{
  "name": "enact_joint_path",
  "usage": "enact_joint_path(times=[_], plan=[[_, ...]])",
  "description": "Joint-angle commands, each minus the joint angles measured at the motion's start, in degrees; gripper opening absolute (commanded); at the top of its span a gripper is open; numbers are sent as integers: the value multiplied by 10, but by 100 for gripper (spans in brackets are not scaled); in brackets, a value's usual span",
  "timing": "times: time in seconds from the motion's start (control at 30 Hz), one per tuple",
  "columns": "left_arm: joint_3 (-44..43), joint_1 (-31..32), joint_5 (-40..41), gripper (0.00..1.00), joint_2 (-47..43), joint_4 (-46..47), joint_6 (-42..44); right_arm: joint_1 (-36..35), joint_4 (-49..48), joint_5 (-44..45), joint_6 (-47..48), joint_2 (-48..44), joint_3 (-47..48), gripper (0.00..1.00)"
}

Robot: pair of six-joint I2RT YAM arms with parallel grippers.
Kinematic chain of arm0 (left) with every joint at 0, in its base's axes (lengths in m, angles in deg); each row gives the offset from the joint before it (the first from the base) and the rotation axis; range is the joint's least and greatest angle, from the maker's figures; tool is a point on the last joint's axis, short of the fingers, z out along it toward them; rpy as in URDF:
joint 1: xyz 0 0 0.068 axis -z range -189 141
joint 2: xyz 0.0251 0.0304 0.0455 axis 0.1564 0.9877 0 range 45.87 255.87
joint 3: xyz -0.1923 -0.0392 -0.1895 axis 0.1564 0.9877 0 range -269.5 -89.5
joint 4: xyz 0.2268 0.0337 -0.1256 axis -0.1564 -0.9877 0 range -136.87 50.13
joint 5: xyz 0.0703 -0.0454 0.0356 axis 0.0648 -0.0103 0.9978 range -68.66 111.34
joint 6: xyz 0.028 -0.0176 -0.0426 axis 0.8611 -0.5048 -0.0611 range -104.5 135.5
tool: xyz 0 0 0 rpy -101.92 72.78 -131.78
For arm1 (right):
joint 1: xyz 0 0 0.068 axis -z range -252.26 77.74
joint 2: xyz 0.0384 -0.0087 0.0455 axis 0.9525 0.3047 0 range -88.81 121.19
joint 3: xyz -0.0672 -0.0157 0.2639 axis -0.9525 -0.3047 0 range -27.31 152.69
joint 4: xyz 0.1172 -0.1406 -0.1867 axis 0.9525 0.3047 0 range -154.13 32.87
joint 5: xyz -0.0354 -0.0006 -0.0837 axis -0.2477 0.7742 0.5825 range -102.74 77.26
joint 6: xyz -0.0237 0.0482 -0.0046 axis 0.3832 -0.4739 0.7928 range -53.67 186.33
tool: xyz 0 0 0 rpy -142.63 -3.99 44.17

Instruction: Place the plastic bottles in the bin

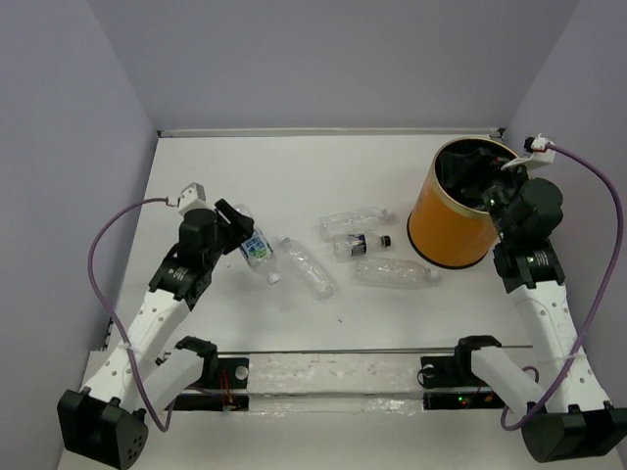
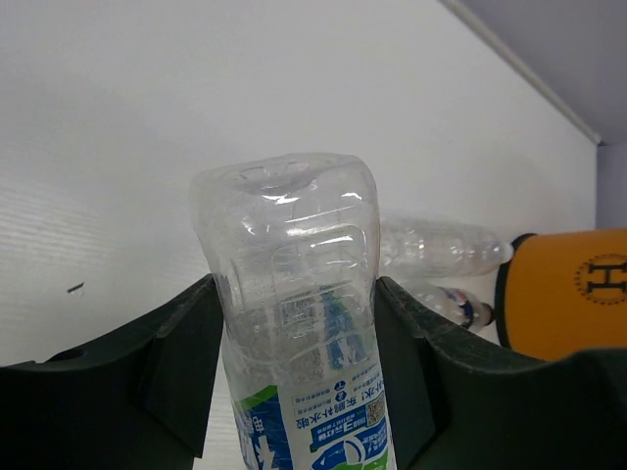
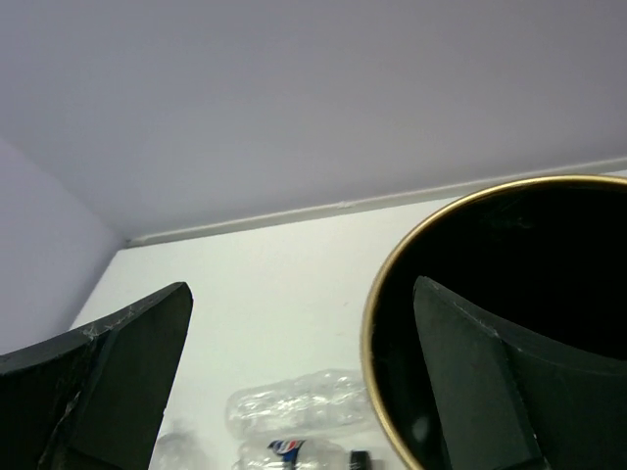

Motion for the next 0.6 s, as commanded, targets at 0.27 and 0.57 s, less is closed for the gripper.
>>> enact_joint_path(times=[0.27,0.57], plan=[[-326,68,-14,4,84,11,48,-97,-34,-186,-93,-31,-97,83],[-578,238,80,4,292,95,115,-154,-37,-253,-128,-148,-288,47]])
